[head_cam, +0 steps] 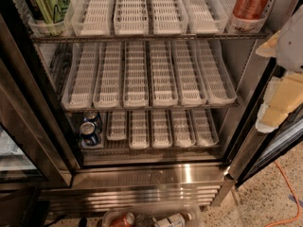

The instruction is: Pick coke can from top shelf of fridge

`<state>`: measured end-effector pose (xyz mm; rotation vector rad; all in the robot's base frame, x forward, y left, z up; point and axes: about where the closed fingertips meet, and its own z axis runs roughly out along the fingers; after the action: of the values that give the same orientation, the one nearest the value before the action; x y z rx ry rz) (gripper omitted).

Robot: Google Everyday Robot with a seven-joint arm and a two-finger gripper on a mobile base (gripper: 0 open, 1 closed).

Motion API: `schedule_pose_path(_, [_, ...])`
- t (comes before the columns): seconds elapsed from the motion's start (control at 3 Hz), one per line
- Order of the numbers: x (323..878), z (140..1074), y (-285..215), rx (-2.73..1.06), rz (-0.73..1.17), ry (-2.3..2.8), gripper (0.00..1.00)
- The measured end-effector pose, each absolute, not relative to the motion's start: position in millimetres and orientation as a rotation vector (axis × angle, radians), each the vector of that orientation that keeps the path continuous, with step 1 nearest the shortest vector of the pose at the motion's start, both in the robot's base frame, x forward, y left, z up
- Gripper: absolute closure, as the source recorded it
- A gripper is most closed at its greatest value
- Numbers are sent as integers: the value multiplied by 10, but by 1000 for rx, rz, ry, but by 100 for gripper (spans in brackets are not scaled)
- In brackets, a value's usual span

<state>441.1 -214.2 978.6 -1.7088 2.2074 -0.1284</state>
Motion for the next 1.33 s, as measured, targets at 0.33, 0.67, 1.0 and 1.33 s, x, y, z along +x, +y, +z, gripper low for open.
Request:
schedule_pose_path(0.33, [4561, 9796, -2065, -1682, -133, 2145, 0])
schedule_pose_path(0.67, [4783, 9868, -1998, -1623, -117, 2046, 0])
schedule_pose_path(1.0, [4880, 10041, -1926, -1554, -109, 1964, 0])
schedule_pose_path(1.33, [4820, 10234, -1970, -1373, -92, 1948, 0])
